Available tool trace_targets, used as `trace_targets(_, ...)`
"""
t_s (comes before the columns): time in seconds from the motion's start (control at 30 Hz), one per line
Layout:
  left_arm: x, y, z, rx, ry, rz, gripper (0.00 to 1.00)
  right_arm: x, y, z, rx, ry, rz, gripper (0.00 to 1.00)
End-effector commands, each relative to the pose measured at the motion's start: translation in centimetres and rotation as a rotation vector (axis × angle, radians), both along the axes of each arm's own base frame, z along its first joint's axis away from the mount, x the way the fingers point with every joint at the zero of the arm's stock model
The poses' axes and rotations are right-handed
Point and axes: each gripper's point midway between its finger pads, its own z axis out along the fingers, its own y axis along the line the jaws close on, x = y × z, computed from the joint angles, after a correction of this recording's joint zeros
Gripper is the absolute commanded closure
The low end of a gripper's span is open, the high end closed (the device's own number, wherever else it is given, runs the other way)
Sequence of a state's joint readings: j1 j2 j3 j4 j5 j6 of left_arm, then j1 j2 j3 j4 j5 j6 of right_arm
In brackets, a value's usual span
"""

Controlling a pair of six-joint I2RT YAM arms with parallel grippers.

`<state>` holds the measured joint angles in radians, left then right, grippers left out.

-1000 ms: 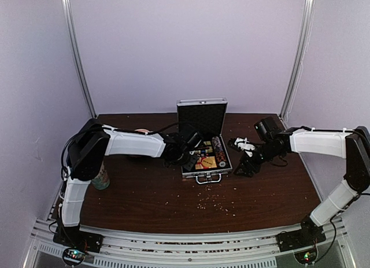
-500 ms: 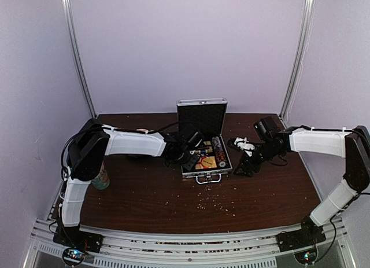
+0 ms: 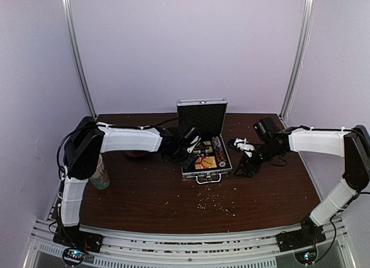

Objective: Pack up texas hold em set

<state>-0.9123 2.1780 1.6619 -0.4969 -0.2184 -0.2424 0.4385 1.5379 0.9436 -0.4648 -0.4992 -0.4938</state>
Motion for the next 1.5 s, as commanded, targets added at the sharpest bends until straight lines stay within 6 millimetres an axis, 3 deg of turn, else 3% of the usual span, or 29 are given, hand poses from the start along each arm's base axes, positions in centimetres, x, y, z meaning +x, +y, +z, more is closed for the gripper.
trace_targets(0.0, 0.6, 0.7, 1.6, -0.044, 0.007, 0.003, 0.44, 0.5, 0.1, 0.5, 0.005, -0.006, 0.004, 0.24)
trace_targets(0.6, 1.4, 0.2, -2.0, -0.042, 0.073, -0.011, 0.44, 0.4, 0.0, 0.0, -0.009, 0.004, 0.005, 0.23)
trace_targets(0.9, 2.1, 0.3, -2.6, -0.046, 0.072, -0.005, 0.44, 0.4, -0.1, -0.4, -0.022, 0.017, 0.011, 0.23)
trace_targets(1.0, 1.7, 0.0, -2.0, -0.08, 0.073, -0.029, 0.41, 0.4, -0.1, -0.4, -0.021, 0.017, 0.01, 0.23)
trace_targets(1.2, 2.0, 0.2, 2.5, -0.21, -0.06, -0.008, 0.38, 0.3, 0.0, -0.5, -0.023, 0.021, 0.014, 0.23)
trace_targets(1.3, 1.8, 0.7, 3.7, -0.245, -0.092, 0.002, 0.33, 0.3, 0.0, -0.5, -0.023, 0.022, 0.014, 0.22)
trace_targets(1.47, 1.5, 0.8, 3.2, -0.247, -0.079, 0.003, 0.32, 0.2, 0.0, -0.4, -0.022, 0.023, 0.018, 0.22)
